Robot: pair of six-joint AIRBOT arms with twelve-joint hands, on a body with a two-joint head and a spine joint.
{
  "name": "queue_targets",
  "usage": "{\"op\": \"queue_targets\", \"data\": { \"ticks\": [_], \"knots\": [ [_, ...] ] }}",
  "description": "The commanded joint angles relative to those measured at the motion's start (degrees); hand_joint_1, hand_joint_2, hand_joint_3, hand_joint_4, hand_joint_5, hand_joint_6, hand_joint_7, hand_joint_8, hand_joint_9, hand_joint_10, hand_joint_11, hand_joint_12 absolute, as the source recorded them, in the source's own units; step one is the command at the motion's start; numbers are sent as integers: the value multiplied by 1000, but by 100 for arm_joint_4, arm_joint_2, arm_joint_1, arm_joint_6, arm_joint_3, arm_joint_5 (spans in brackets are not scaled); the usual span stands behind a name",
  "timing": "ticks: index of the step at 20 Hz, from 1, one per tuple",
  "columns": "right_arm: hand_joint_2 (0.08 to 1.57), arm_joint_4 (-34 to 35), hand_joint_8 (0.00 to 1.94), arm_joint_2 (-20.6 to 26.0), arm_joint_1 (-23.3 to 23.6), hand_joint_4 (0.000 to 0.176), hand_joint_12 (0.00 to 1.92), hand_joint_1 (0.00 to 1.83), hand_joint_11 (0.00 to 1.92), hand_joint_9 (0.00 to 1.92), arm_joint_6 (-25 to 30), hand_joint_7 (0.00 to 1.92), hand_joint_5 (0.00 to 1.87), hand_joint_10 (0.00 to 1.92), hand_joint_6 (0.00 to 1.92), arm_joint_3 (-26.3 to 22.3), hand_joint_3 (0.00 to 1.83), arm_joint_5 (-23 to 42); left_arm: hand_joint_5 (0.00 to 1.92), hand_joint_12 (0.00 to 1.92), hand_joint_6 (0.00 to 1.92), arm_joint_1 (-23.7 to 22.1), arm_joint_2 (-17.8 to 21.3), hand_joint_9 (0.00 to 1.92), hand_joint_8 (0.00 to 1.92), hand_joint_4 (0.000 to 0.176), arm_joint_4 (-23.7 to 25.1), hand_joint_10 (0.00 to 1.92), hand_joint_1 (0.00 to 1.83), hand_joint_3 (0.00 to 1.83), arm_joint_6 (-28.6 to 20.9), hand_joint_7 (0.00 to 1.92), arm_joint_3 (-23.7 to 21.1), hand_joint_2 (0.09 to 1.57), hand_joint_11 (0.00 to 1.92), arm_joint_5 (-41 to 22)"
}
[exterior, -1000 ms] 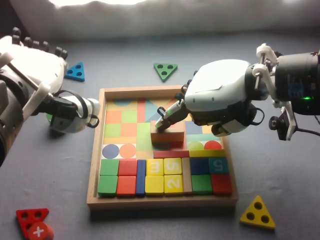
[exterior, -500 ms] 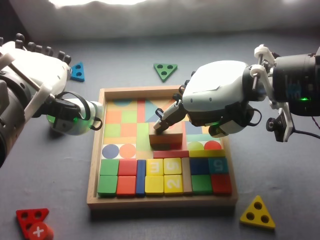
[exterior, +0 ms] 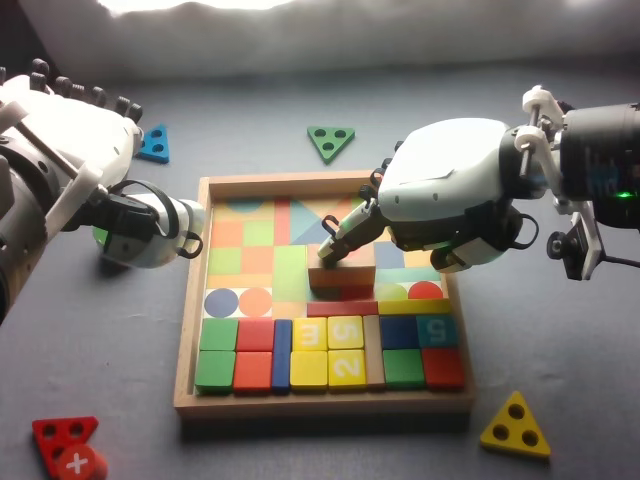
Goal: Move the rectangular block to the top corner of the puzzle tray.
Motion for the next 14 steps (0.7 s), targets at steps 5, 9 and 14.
{"op": "queue_targets", "data": {
  "ticks": [5,9,14],
  "knots": [
    [1199,-79,1941,143,-10,0,1921,1697,1539,1492,31,1403,548,1921,11,9,3,258,267,314,1,-171,-20,188,3,0,393,1,0,0,86,240,0,1299,0,-406],
    [1191,-93,1941,226,21,0,1921,1697,1528,1478,83,1381,527,1921,5,10,0,269,271,331,5,-186,-38,194,6,0,340,4,0,1,171,246,5,1305,0,-498],
    [1201,-320,1941,312,6,0,1921,1695,1504,1453,301,1362,547,1921,5,10,2,364,277,342,9,-211,-61,204,3,0,268,2,0,0,249,260,10,1299,0,-594]
  ]
}}
